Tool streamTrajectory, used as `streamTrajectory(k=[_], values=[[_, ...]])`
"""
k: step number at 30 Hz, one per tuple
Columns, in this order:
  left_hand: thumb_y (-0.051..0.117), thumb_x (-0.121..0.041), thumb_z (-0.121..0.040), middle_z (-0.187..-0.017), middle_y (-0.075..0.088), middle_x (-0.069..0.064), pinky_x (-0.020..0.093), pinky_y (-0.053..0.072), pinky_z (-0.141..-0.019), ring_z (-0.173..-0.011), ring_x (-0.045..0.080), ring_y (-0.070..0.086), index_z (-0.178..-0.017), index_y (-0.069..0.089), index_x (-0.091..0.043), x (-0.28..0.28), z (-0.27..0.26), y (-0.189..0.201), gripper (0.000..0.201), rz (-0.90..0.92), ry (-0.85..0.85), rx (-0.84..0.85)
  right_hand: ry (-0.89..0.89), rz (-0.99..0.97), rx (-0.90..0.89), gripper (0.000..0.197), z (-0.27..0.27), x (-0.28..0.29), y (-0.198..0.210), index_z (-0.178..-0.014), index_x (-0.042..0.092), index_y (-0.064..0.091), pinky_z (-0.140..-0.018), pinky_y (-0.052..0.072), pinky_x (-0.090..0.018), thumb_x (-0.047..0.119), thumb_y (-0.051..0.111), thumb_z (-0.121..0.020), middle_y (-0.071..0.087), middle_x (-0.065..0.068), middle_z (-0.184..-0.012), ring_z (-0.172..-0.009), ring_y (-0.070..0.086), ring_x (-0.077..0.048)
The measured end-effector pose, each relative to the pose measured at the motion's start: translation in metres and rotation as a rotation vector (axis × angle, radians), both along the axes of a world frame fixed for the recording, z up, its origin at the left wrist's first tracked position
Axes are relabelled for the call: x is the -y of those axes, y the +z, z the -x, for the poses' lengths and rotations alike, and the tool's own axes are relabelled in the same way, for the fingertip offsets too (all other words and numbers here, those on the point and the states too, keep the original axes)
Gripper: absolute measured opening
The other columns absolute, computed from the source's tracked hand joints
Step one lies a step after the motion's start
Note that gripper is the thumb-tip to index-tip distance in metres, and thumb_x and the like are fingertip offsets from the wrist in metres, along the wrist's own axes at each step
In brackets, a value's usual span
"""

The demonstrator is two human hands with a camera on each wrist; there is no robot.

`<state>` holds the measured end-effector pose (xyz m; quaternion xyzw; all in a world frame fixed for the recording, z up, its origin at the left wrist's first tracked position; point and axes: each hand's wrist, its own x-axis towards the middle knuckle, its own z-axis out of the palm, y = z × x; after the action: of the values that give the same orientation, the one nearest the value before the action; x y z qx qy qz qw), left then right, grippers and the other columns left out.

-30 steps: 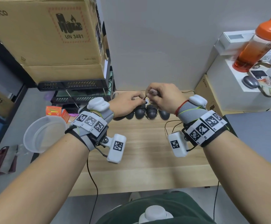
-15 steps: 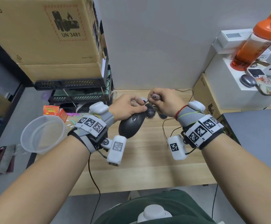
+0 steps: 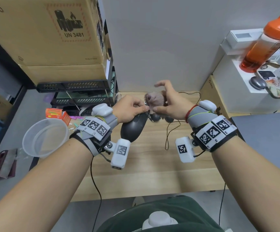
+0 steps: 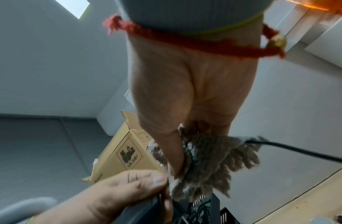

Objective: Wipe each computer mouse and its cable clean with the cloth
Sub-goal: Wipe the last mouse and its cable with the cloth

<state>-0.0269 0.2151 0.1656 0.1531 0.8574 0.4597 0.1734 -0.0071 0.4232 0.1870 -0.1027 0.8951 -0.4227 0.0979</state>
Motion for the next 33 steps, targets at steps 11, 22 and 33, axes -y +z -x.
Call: streamTrajectory(k=[11, 22, 33], values=[[0.07, -0.026, -0.096, -0.052, 0.051, -0.009, 0.015, 0.03, -0.049, -0.043, 0.001, 0.04, -0.074, 0.068, -0.02, 0.001, 0.006, 0.003, 0.023, 0.095, -0.032, -0.112, 0.059, -0.304, -0.196, 0.018, -0.004, 0.004, -0.012, -0.076, 0.022, 0.057, -0.062, 0.031, -0.026, 0.01, 0.062, -0.089, 0.051, 0.011, -0.061, -0.062, 0.048, -0.016], [0.071, -0.03, -0.094, -0.072, 0.066, -0.002, 0.025, 0.038, -0.07, -0.067, 0.009, 0.054, -0.08, 0.074, -0.017, 0.059, 0.021, -0.007, 0.019, 0.238, 0.208, -0.118, -0.332, -0.448, -0.046, 0.01, -0.011, -0.08, -0.043, -0.095, 0.014, 0.07, -0.076, 0.046, -0.032, 0.019, 0.063, -0.089, 0.071, -0.013, -0.093, -0.091, 0.063, -0.032], [0.053, -0.021, -0.104, -0.075, 0.054, 0.004, 0.031, 0.035, -0.068, -0.07, 0.018, 0.046, -0.082, 0.061, -0.008, 0.049, 0.021, -0.017, 0.026, 0.15, 0.28, 0.024, -0.473, -0.149, -0.053, 0.013, -0.011, -0.059, -0.031, -0.097, 0.016, 0.072, -0.059, 0.057, -0.036, 0.016, 0.06, -0.091, 0.071, -0.011, -0.082, -0.067, 0.068, -0.029]])
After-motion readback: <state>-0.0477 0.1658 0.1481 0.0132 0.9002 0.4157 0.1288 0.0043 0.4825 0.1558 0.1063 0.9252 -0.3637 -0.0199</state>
